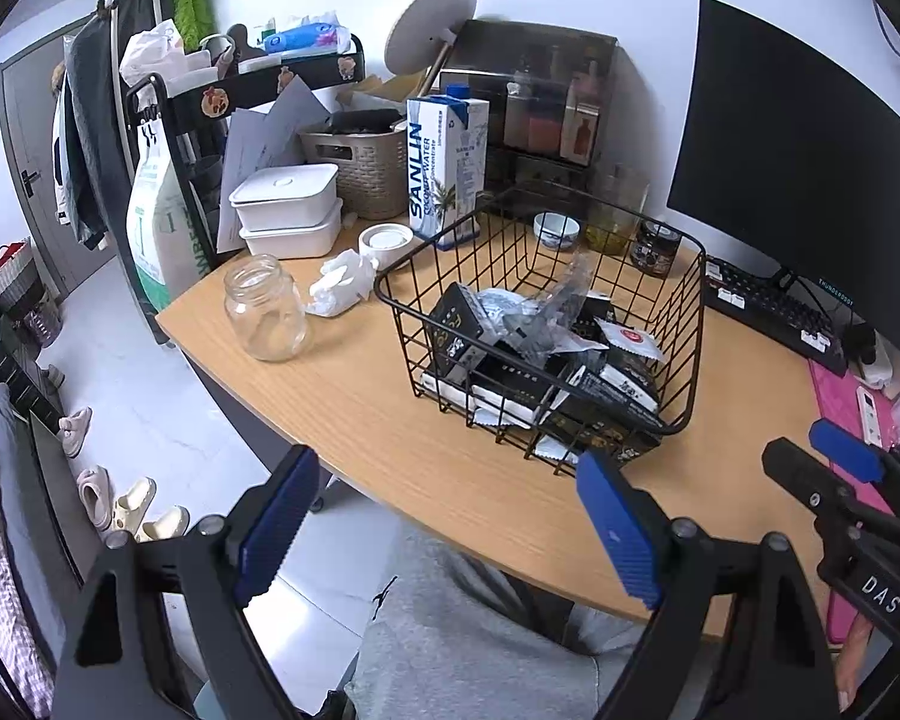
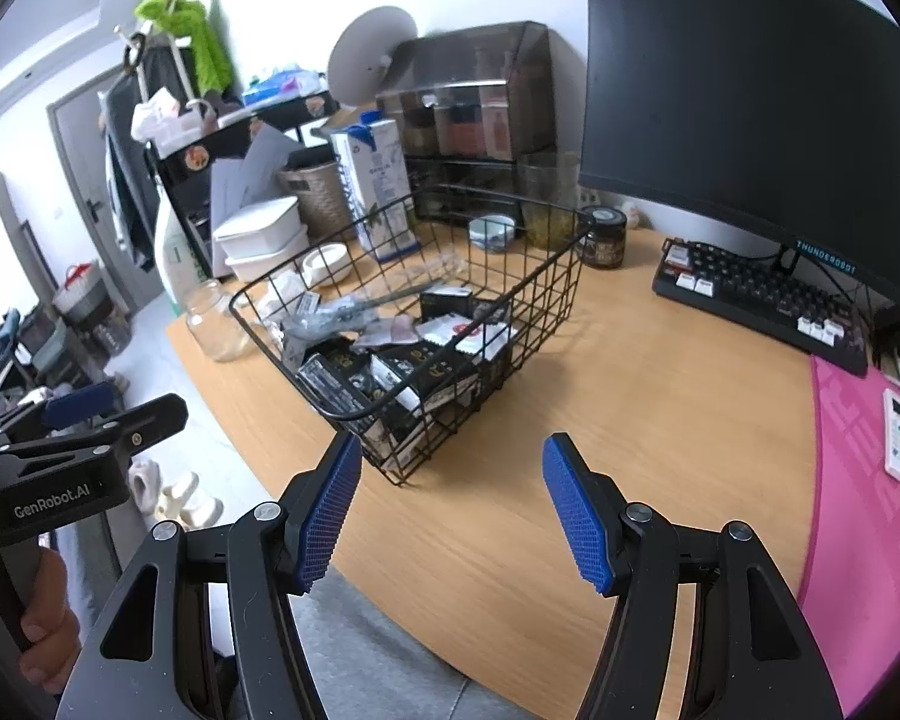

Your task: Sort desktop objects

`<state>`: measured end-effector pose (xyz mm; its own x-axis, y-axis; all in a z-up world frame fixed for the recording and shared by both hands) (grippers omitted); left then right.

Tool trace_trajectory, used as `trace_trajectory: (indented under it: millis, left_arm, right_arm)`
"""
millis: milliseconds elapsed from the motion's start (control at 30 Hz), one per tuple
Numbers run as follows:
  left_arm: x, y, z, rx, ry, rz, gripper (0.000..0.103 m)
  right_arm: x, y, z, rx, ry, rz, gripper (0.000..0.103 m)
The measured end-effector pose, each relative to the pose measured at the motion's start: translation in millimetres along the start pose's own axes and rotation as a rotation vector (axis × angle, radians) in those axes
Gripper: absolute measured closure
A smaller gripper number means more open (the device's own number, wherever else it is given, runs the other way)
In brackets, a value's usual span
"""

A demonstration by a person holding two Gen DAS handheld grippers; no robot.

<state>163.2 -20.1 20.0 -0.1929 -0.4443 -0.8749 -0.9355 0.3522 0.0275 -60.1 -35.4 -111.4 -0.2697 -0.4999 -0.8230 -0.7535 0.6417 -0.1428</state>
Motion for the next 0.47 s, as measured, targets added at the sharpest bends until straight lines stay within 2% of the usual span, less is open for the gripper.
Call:
trace_trajectory:
  millis: [267, 400, 467]
  left_arm:
    - [-2.4, -2.4, 0.6, -0.013, 0.011, -0.014, 0.015]
    - [-6.8, 1.6, 0.9, 0.008, 0.043, -0.078, 0.015]
    - [-6.4, 2.8, 1.4, 0.015, 0.042, -0.069, 0.015]
  right_arm:
    - [2.6, -1.2, 1.3, 0.000, -0.009, -0.003, 0.040]
    - [2.5, -0.5, 1.0, 0.001, -0.006, -0.002, 0.040]
    - [3.5, -0.8, 0.8, 0.003, -0.008, -0.005, 0.040]
Point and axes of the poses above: each gripper's, at about its wrist camera, not at the fingertips, and x roughly the way its jaws point, y to its right, z to its underside, the point moved 3 cm from there along x, roughly the way its jaws point, and after that the axes turned 14 degrees about -y, right-handed, at the moved point
